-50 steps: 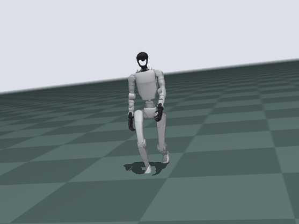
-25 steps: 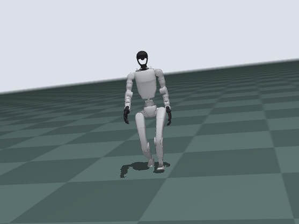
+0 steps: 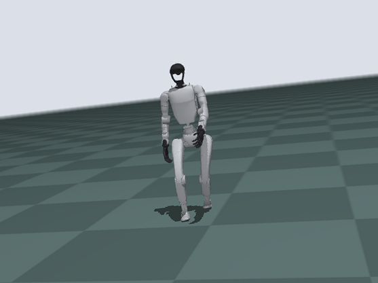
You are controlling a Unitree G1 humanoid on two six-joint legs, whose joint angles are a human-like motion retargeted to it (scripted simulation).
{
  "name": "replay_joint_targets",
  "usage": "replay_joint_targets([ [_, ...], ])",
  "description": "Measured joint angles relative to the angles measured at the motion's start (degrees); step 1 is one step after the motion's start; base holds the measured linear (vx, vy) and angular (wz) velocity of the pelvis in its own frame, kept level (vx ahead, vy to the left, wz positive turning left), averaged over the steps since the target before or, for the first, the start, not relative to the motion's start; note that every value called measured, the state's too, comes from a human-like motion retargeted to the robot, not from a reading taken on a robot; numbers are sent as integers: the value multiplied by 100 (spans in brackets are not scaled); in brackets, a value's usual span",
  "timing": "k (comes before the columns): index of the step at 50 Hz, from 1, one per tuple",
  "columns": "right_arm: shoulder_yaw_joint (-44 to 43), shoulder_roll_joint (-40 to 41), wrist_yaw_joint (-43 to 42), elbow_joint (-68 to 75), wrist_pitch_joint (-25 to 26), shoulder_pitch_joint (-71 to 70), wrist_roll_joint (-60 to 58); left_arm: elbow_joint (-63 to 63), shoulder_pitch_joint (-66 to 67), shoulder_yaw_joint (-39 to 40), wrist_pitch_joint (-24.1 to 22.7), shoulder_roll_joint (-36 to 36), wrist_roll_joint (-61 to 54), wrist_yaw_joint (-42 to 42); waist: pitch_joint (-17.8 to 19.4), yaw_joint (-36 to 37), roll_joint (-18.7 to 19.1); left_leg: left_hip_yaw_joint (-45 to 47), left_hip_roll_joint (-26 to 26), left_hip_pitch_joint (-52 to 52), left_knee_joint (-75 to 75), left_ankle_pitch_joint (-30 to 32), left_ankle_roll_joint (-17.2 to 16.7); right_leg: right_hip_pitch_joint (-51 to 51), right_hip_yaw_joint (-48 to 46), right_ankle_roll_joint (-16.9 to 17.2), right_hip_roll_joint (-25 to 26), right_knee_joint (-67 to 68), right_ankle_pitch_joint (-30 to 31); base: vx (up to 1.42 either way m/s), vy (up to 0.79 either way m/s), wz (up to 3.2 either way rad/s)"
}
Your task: Walk
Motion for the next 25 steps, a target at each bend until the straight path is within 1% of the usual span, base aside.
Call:
replay_joint_targets([
  [2,62,-11,-38,2,-42,20,82,-27,119,-22,-36,-81,-50,-9,31,77,148,-18,266,-10,778,-130,-130,160,-142,-122,245,291,146,-1,-3,-8],
  [3,104,-13,-69,4,-64,-15,121,-7,222,-33,-45,-132,-89,-24,68,139,292,-9,511,-48,1273,-130,-232,273,-282,-226,427,430,201,-1,-5,-28],
  [5,198,23,-128,-18,-105,-103,164,97,503,-86,-25,-211,-136,-45,107,276,453,115,958,-138,2464,-49,-449,373,-490,-463,717,919,75,3,-5,-51],
  [6,264,-22,-161,-23,-120,-269,206,186,614,-100,9,-238,-158,-95,179,429,843,62,1575,-256,3149,145,-648,643,-795,-658,1160,683,74,4,-6,-75],
  [7,322,-66,-197,-48,-135,-432,235,278,733,-119,51,-272,-161,-142,238,557,1135,33,2076,-409,3767,379,-792,869,-1023,-827,1505,507,46,1,-7,-64],
  [8,363,-108,-238,-113,-150,-585,240,377,870,-147,110,-319,-127,-182,271,636,1231,49,2346,-632,4250,695,-825,1006,-1094,-944,1653,450,-35,-2,-7,-27],
  [10,435,-209,-341,-292,-191,-931,220,589,1135,-196,231,-376,-21,-256,302,771,1284,99,2716,-1156,4964,990,-718,1271,-1123,-1087,1826,299,-204,-2,-6,7],
  [12,480,-338,-476,-523,-254,-1313,176,811,1410,-217,314,-382,93,-305,324,888,1217,177,2856,-1694,5244,861,-498,1576,-1046,-1114,1882,92,-361,0,-3,7],
  [15,496,-532,-687,-895,-379,-1863,139,1084,1893,-165,360,-335,192,-360,388,1042,1048,337,2764,-2356,4964,496,-247,2090,-883,-1056,1844,-167,-623,0,0,0],
  [18,445,-660,-869,-1261,-528,-2319,184,1254,2410,6,323,-258,173,-455,439,1100,841,502,2398,-2768,3888,250,-207,2592,-730,-962,1673,-396,-879,0,0,0],
  [20,398,-697,-936,-1463,-620,-2552,234,1328,2740,144,294,-218,135,-525,413,1100,671,554,2005,-2971,2908,239,-285,2843,-637,-901,1482,-520,-1027,0,0,0],
  [23,329,-661,-975,-1632,-678,-2729,292,1368,3137,342,307,-177,-9,-600,276,1007,341,513,1230,-3135,1465,374,-372,3015,-533,-802,1042,-502,-1267,2,2,13],
  [25,295,-594,-972,-1665,-670,-2729,301,1370,3316,446,320,-148,-91,-627,236,975,179,489,894,-3052,1028,468,-367,3148,-431,-757,849,-349,-1392,0,0,0],
])
